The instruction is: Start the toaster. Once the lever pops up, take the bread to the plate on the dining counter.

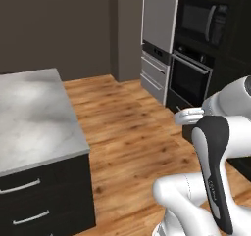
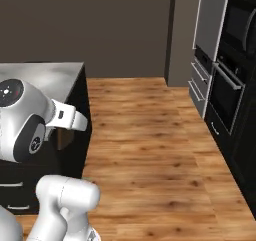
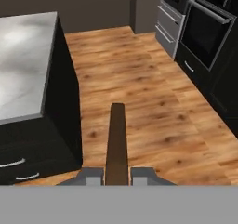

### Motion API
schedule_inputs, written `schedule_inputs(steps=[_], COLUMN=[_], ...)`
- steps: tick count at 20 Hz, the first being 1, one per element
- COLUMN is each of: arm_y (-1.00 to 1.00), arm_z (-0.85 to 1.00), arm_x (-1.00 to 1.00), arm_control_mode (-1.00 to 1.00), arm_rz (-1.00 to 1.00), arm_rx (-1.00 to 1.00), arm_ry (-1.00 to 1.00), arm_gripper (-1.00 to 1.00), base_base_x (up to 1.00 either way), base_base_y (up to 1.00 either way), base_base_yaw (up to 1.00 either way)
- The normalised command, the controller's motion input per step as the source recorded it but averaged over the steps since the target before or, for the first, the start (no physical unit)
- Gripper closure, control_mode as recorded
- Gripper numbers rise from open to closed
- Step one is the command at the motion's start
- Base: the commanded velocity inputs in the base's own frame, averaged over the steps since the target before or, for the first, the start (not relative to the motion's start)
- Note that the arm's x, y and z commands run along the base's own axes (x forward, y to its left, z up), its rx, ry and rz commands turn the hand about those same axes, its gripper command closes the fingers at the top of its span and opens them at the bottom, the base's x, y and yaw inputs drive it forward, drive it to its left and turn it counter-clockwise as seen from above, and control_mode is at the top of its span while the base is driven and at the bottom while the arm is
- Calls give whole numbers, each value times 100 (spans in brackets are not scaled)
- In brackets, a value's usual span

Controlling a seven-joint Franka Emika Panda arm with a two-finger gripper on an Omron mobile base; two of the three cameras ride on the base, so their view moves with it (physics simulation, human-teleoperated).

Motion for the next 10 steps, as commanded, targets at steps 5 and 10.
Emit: schedule_inputs(steps=[5,10], arm_y=[0,0], arm_z=[0,0], arm_x=[0,0], arm_control_mode=[100,100], arm_rz=[0,0], arm_rx=[0,0], arm_ry=[0,0], arm_gripper=[100,100], base_base_x=[99,100], base_base_y=[-100,-97], base_base_yaw=[20,28])
